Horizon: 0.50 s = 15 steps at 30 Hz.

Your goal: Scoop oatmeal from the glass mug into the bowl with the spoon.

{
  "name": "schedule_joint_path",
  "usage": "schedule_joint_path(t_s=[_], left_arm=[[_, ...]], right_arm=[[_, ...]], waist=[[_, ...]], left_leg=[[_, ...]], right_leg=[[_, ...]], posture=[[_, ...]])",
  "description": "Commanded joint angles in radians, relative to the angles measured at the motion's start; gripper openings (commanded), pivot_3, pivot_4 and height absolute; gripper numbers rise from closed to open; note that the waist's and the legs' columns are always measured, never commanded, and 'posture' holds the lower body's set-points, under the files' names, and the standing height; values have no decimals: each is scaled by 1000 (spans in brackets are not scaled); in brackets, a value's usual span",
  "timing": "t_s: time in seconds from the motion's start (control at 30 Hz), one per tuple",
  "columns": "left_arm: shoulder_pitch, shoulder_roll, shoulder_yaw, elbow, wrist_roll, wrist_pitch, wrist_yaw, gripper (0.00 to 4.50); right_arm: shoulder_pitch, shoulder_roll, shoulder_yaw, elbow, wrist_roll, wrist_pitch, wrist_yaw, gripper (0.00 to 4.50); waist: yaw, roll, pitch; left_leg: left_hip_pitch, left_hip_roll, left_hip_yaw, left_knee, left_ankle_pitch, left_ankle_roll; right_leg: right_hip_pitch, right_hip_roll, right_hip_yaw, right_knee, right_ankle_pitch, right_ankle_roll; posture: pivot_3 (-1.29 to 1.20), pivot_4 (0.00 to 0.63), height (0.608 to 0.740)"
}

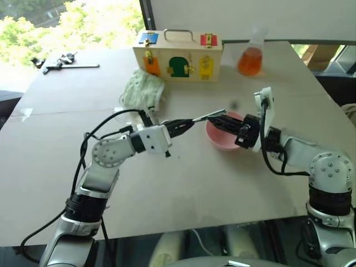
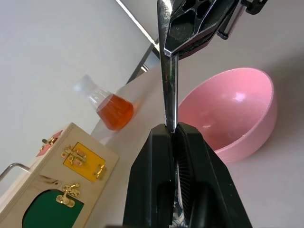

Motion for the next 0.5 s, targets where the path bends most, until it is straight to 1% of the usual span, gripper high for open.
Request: schedule_joint_path(t_s=[0.03, 0.1, 0.13, 0.17, 0.2, 0.27, 0.5], left_arm=[[0, -5, 1, -62, -27, -3, 0, 0], [-1, -5, 1, -64, -26, -2, 1, 0], [-3, -4, 1, -62, -26, -4, 0, 0], [-3, -2, 1, -61, -26, -5, -1, 0], [-4, -1, 0, -61, -25, -7, -2, 0], [-7, 0, -2, -60, -23, -12, -3, 0], [-12, 7, 2, -48, -12, -23, -1, 0]], right_arm=[[-29, 3, -9, -19, 24, -24, -6, 31], [-29, -7, -7, -24, 37, -14, 1, 665], [-28, -8, -4, -30, 38, -13, 2, 824], [-27, -7, -2, -35, 33, -17, -2, 1289], [-27, -3, 1, -37, 26, -22, -10, 1611], [-28, 1, 2, -36, 21, -26, -20, 2484], [-29, 4, 0, -29, 32, -34, -40, 2484]], waist=[[0, 0, 0], [0, 0, 0], [0, 0, 0], [0, 0, 0], [0, 0, 0], [0, 0, 0], [0, 0, 0]], left_leg=[[0, 0, 0, 0, 0, 0], [0, 0, 0, 0, 0, 0], [0, 0, 0, 0, 0, 0], [0, 0, 0, 0, 0, 0], [0, 0, 0, 0, 0, 0], [0, 0, 0, 0, 0, 0], [0, 0, 0, 0, 0, 0]], right_leg=[[0, 0, 0, 0, 0, 0], [0, 0, 0, 0, 0, 0], [0, 0, 0, 0, 0, 0], [0, 0, 0, 0, 0, 0], [0, 0, 0, 0, 0, 0], [0, 0, 0, 0, 0, 0], [0, 0, 0, 0, 0, 0]], posture=[[0, 150, 740], [0, 150, 740], [0, 150, 740], [0, 150, 740], [0, 150, 740], [0, 150, 740], [0, 150, 740]])
